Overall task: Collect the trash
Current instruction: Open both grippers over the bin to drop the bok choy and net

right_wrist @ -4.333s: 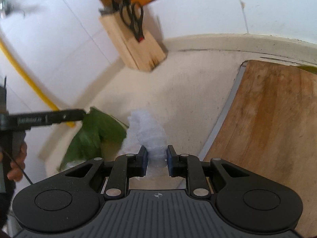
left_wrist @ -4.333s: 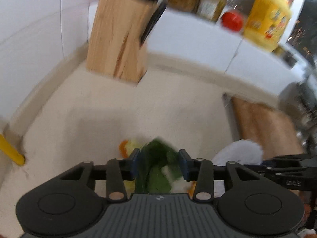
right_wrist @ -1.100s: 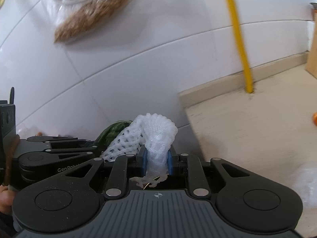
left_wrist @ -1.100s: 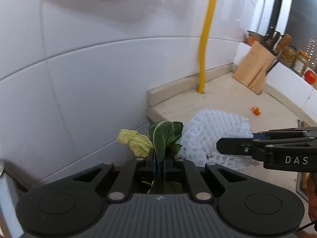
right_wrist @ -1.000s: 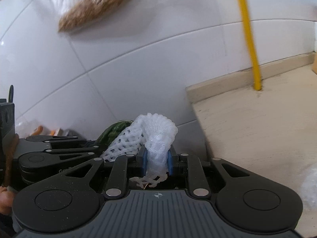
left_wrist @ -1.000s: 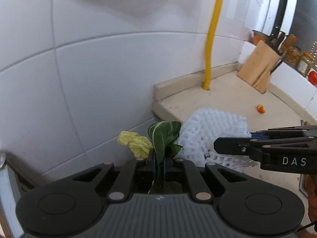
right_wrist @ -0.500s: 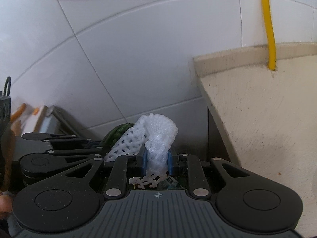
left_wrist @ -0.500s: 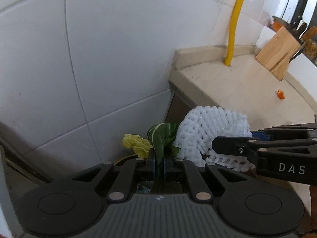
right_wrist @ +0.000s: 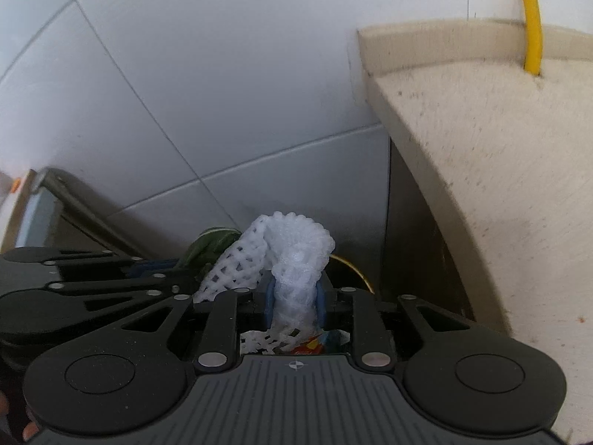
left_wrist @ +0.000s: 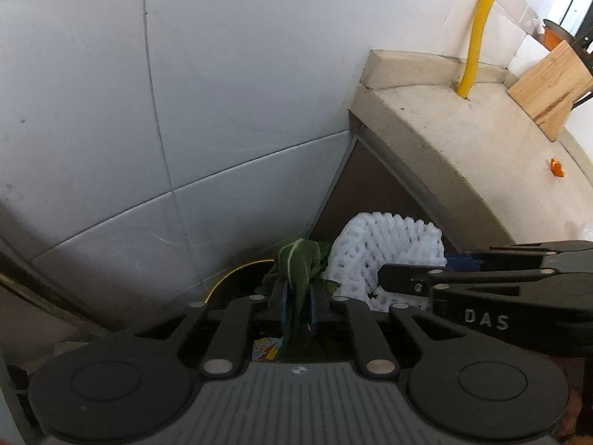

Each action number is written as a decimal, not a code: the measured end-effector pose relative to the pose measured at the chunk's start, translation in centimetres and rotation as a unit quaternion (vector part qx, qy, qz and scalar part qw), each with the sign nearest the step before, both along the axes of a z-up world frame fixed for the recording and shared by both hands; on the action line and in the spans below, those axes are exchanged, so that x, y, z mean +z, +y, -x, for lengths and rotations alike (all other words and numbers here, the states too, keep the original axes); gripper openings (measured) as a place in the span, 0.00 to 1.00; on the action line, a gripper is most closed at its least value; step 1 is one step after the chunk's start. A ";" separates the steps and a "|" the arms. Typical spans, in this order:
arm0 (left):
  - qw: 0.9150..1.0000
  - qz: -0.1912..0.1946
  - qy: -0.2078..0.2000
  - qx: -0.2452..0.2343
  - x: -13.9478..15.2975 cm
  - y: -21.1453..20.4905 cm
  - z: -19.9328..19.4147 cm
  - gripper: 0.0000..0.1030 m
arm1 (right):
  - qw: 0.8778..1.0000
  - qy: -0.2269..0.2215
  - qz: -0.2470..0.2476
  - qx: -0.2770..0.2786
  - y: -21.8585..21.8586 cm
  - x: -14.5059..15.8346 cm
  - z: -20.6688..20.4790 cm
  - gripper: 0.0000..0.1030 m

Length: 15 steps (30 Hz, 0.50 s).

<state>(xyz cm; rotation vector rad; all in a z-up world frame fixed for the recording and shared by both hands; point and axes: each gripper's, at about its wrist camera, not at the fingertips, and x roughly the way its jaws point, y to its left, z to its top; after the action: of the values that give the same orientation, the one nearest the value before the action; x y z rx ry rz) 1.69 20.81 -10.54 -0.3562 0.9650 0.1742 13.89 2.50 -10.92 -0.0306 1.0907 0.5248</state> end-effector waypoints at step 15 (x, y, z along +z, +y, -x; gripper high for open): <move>1.000 0.015 0.006 0.015 -0.4 0.8 -0.3 0.15 | 1.000 0.021 0.007 -0.015 -0.4 -1.6 -0.6 0.46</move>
<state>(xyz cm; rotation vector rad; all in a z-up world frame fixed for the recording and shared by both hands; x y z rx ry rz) 1.94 21.57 -10.92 -0.3973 0.9743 0.1900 14.48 2.11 -12.50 -0.0147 1.1336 0.4922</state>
